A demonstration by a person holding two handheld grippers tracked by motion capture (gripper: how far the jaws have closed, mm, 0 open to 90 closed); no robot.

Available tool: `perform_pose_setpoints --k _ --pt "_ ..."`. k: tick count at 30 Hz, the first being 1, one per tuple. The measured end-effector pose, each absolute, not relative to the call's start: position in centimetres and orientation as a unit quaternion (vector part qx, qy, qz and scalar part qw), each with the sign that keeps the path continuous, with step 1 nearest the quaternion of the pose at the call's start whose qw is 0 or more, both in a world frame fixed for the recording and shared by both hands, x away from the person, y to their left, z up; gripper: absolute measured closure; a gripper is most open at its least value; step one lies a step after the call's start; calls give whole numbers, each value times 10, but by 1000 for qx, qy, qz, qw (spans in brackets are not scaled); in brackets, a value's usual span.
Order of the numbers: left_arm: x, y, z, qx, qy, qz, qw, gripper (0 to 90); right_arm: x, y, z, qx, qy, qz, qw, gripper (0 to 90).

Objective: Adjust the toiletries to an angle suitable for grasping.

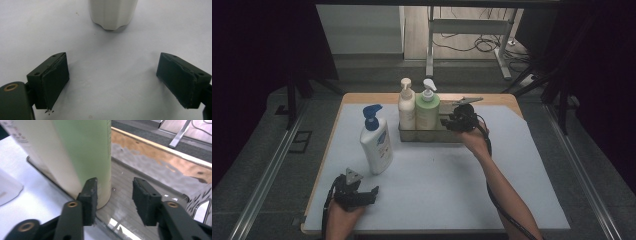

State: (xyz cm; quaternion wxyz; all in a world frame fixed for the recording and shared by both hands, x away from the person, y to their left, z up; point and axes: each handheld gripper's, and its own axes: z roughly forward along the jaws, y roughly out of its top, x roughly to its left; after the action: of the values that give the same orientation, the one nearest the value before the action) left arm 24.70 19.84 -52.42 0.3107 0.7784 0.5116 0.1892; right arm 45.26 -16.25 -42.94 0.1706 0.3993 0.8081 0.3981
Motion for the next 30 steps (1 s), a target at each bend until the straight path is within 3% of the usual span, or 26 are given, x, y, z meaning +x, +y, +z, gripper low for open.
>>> perform_pose_setpoints --k 11,30 --pt "247 198 -524 779 511 189 310 105 430 -173 -419 384 813 406 164 314" --pt "247 198 -524 779 511 189 310 105 390 -192 -408 349 828 410 156 210"
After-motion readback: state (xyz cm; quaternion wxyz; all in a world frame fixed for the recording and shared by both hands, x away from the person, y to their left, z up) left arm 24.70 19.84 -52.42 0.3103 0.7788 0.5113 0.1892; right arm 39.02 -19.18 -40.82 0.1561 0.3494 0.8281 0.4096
